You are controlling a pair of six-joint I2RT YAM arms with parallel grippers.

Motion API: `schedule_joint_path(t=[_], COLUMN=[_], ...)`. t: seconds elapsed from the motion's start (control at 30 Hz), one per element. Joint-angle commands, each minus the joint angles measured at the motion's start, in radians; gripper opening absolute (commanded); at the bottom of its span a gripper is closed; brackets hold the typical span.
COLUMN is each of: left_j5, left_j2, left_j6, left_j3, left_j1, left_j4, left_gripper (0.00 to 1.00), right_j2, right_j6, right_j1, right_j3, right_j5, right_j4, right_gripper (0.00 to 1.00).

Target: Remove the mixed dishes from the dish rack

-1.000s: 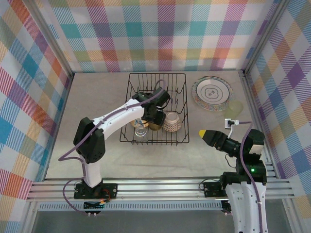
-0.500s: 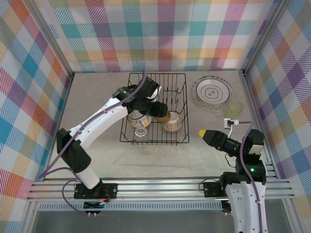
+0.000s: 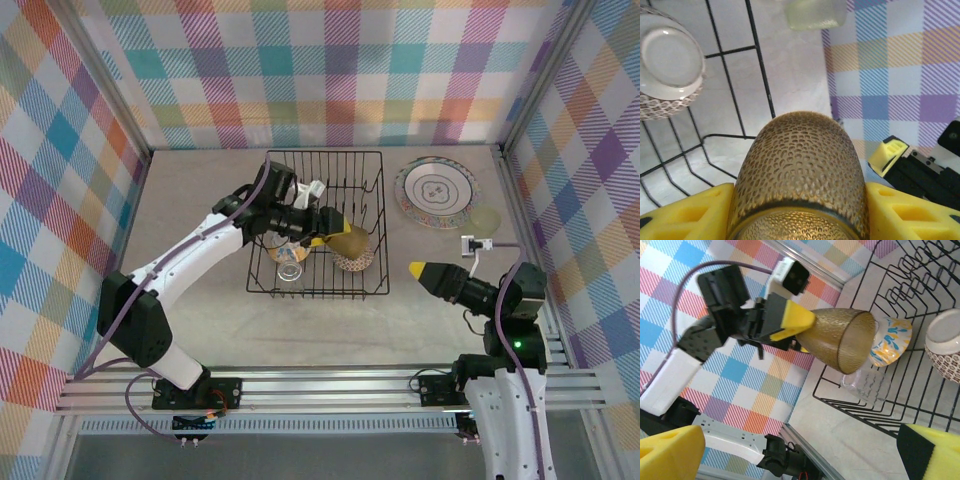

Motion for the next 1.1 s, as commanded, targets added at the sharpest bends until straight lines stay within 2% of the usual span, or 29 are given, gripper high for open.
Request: schedule_joint_path(t=[0.0, 0.17, 0.27, 0.37, 0.53, 0.8, 1.07], left_j5=[0.173, 0.21, 0.218, 0.236, 0.247, 0.253, 0.27], left_j2=[-0.068, -0.083, -0.085, -0.084, -0.088, -0.081, -0.068], left_j6=[-0.178, -0.279, -0.33, -0.388, -0.4, -0.416, -0.442], left_j3=[-0.07, -0.14, -0.18, -0.215, -0.235, -0.256, -0.284], left_j1=[0.019, 0.032, 0.037, 0.04, 0.045, 0.048, 0.05], left_j4=[0.3, 0.452, 0.526, 0.614, 0.63, 0.661, 0.712], left_gripper=[0.58, 0.59, 0.59, 0.59, 0.59, 0.59, 0.59], right_j2=[0.069, 0.211, 0.301, 0.374, 0.461, 0.528, 0.555], right_j6=[0.025, -0.082, -0.116, -0.11, -0.135, -0.133, -0.098], right_j1=[0.074, 0.293, 0.37, 0.397, 0.421, 0.459, 0.497], right_j3=[0.008, 0.063, 0.097, 0.113, 0.168, 0.209, 0.204], right_j5=[0.025, 0.177, 0.224, 0.232, 0.242, 0.247, 0.259], right_j4=[0.154, 0.166, 0.193, 0.258, 0.286, 0.338, 0.416], right_gripper=[0.99, 0.99, 0.99, 0.96, 0.92, 0.87, 0.75])
